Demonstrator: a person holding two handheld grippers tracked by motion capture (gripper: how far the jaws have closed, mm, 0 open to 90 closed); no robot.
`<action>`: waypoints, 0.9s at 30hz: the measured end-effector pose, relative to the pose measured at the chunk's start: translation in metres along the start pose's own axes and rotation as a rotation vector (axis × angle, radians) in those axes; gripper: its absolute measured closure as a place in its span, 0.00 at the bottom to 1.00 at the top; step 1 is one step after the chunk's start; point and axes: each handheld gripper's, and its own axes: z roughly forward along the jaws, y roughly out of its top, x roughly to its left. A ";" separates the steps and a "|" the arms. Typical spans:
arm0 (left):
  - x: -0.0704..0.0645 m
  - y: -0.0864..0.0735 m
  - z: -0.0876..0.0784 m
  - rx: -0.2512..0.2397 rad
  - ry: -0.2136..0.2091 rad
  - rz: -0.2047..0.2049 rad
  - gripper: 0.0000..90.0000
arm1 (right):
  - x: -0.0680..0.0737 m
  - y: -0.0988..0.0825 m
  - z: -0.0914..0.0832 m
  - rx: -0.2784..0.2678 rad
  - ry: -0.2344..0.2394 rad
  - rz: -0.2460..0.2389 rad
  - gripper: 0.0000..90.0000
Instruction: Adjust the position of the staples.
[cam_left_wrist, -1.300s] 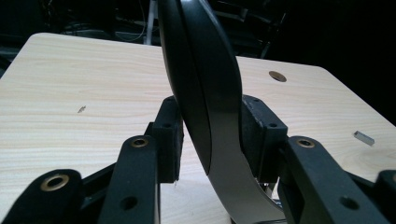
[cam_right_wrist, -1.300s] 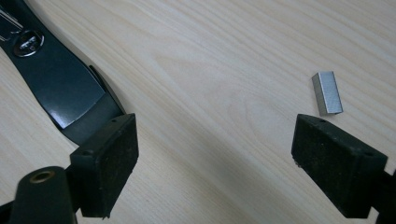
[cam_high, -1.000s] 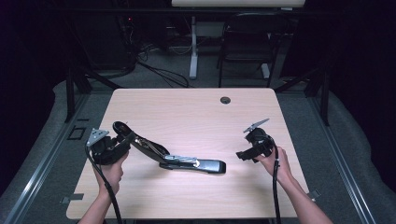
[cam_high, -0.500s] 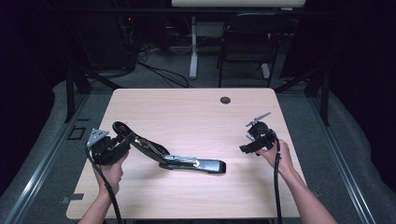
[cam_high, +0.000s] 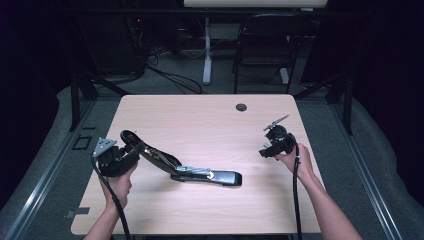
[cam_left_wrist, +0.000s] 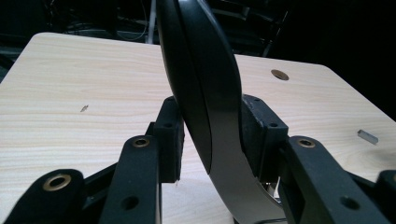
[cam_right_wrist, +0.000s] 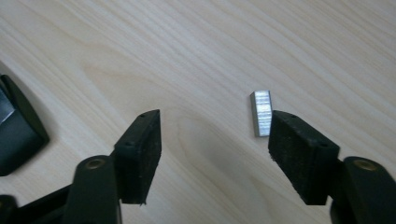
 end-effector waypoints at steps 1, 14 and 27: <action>0.000 0.000 0.000 0.001 0.000 0.000 0.69 | -0.001 0.001 0.000 0.012 -0.003 -0.002 0.45; 0.001 0.001 0.000 0.044 -0.004 -0.016 0.41 | -0.017 0.010 0.014 0.028 -0.035 0.012 0.65; -0.001 0.001 0.002 0.070 -0.027 -0.004 0.29 | -0.031 0.011 0.036 0.048 -0.035 0.058 0.72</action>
